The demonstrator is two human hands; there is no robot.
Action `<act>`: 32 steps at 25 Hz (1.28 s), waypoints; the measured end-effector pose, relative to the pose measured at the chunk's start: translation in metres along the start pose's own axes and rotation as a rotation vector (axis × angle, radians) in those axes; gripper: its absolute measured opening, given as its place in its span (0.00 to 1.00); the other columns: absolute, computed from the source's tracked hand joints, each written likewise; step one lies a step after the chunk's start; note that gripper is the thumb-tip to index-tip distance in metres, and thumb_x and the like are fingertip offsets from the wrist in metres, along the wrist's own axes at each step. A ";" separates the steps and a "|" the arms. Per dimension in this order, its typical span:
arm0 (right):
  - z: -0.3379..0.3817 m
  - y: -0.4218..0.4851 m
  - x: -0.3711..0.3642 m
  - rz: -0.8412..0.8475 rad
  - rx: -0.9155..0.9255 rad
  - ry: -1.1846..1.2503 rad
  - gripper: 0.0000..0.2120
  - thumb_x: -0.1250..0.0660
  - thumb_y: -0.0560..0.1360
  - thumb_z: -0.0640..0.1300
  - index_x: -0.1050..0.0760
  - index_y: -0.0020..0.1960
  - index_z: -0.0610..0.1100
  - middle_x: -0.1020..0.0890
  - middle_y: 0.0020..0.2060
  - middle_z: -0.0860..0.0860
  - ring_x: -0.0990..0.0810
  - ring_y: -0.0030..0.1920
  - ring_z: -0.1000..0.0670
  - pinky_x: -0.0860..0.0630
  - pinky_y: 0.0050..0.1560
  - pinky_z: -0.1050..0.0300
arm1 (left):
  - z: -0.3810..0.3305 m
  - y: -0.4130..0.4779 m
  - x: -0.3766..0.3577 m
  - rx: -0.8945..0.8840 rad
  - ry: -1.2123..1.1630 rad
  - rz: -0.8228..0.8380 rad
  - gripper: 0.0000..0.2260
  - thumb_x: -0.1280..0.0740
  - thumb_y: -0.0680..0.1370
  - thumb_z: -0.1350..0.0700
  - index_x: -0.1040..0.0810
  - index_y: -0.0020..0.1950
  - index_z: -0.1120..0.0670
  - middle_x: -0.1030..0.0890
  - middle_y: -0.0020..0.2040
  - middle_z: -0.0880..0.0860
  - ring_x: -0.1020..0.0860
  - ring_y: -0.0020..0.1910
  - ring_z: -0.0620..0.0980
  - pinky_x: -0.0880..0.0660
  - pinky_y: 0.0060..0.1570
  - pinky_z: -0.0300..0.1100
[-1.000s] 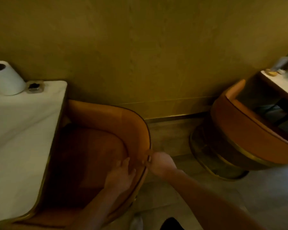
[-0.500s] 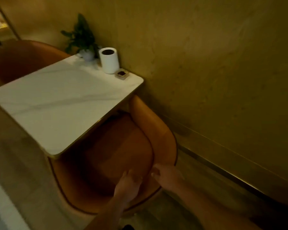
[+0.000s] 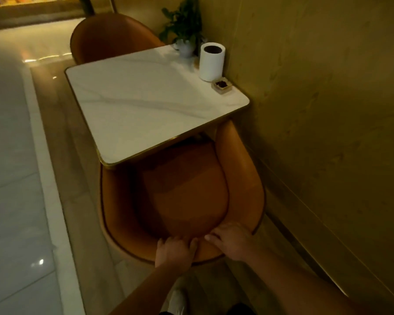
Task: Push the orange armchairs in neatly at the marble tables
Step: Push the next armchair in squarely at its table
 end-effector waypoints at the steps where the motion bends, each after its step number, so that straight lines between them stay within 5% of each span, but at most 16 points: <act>1: 0.000 0.001 0.001 0.013 0.023 -0.023 0.49 0.71 0.67 0.76 0.23 0.62 0.52 0.20 0.61 0.50 0.25 0.63 0.47 0.36 0.65 0.48 | -0.001 -0.002 0.001 0.010 -0.004 -0.024 0.23 0.55 0.82 0.39 0.25 0.66 0.44 0.21 0.62 0.48 0.25 0.62 0.52 0.36 0.64 0.54; 3: -0.001 0.002 0.001 0.037 0.080 -0.048 0.47 0.69 0.69 0.75 0.23 0.63 0.51 0.21 0.63 0.50 0.25 0.65 0.47 0.36 0.65 0.47 | -0.004 -0.006 0.003 0.037 -0.013 -0.069 0.25 0.56 0.82 0.38 0.24 0.62 0.43 0.20 0.58 0.47 0.23 0.58 0.50 0.34 0.60 0.51; 7: -0.006 0.009 0.005 -0.038 0.203 -0.105 0.47 0.70 0.70 0.74 0.20 0.49 0.47 0.16 0.49 0.47 0.19 0.52 0.45 0.28 0.57 0.48 | -0.009 -0.010 0.010 0.119 -0.073 -0.166 0.31 0.61 0.77 0.35 0.21 0.57 0.43 0.18 0.51 0.45 0.22 0.53 0.46 0.34 0.62 0.48; 14: -0.038 0.012 -0.003 -0.013 0.309 -0.198 0.49 0.71 0.67 0.73 0.20 0.54 0.45 0.17 0.52 0.42 0.20 0.56 0.41 0.32 0.64 0.43 | -0.029 -0.005 -0.003 0.257 -0.165 -0.239 0.31 0.59 0.73 0.32 0.20 0.54 0.43 0.18 0.47 0.43 0.22 0.48 0.42 0.36 0.61 0.47; 19: -0.077 0.002 0.015 0.000 0.347 -0.212 0.36 0.57 0.78 0.71 0.20 0.50 0.46 0.17 0.49 0.45 0.20 0.52 0.44 0.30 0.62 0.46 | -0.076 -0.002 -0.008 0.312 -0.217 -0.225 0.25 0.53 0.76 0.35 0.21 0.47 0.47 0.19 0.42 0.45 0.22 0.44 0.44 0.35 0.62 0.50; 25: -0.097 0.003 0.022 0.001 0.299 -0.202 0.33 0.53 0.77 0.72 0.20 0.48 0.49 0.16 0.47 0.49 0.19 0.50 0.46 0.29 0.51 0.52 | -0.102 -0.003 -0.009 0.274 -0.187 -0.248 0.25 0.54 0.79 0.37 0.20 0.52 0.45 0.18 0.44 0.47 0.22 0.49 0.47 0.38 0.65 0.52; 32: -0.099 -0.003 0.023 0.053 0.347 -0.239 0.33 0.56 0.79 0.70 0.22 0.46 0.48 0.17 0.45 0.46 0.20 0.49 0.45 0.30 0.60 0.47 | -0.103 0.000 -0.011 0.308 -0.185 -0.246 0.26 0.55 0.79 0.37 0.20 0.48 0.46 0.21 0.40 0.47 0.23 0.44 0.45 0.35 0.63 0.50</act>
Point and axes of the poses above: each hand's wrist, its own y-axis towards the middle knuckle, its own x-axis out of the back of the hand, z = x × y, the point moved 5 cm from there along y, towards the middle knuckle
